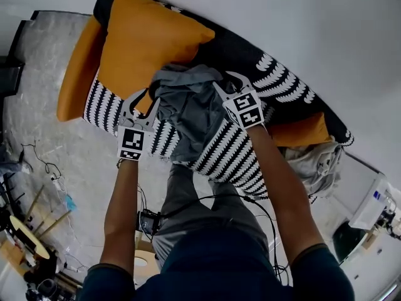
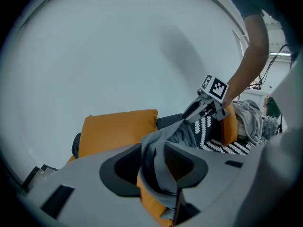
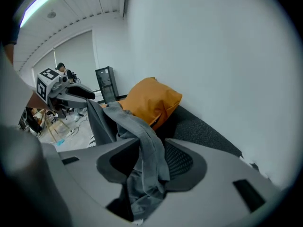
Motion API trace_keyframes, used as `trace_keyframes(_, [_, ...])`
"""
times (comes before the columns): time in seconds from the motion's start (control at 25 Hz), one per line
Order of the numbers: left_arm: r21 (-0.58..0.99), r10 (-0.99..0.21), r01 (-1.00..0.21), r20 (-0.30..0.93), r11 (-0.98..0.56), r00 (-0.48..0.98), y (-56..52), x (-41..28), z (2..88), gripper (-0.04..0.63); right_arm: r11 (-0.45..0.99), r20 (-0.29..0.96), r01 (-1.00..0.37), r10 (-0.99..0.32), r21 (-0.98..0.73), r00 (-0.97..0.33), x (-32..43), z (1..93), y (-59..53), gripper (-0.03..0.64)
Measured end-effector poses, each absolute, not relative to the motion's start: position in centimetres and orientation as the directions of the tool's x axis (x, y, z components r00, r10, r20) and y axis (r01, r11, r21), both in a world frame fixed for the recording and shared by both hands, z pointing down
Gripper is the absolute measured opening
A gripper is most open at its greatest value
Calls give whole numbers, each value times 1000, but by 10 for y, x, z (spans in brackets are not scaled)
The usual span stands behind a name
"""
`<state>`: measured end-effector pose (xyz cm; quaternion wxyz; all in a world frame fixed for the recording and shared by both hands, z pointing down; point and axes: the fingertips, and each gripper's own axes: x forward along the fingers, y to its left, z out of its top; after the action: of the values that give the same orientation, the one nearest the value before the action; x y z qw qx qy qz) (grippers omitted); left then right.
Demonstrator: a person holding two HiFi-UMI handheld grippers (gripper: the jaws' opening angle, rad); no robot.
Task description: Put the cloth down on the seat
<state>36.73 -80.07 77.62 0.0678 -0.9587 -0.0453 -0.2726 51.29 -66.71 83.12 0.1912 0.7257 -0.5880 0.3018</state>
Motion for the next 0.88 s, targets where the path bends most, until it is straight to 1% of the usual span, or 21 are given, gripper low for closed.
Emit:
trace_keyframes(0.12, [-111, 56, 134, 528, -985, 848, -789, 368, 769, 132, -224, 659, -970, -745, -92, 109, 508, 823, -659, 164])
trace_keyframes(0.24, [-105, 41, 106, 491, -989, 870, -784, 370, 754, 132, -210, 648, -974, -754, -82, 108, 504, 813, -653, 164])
trace_keyframes(0.52, [-134, -1, 61, 422, -989, 906, -772, 375, 714, 132, -214, 570, -977, -804, -12, 169, 495, 775, -642, 155])
trace_keyframes(0.72, [-150, -7, 54, 379, -987, 926, -759, 380, 687, 130, -231, 467, -972, -855, 52, 228, 490, 730, -639, 54])
trace_keyframes(0.88, [-180, -7, 55, 326, -982, 945, -747, 384, 657, 129, -248, 397, -964, -878, 97, 266, 488, 695, -634, 23])
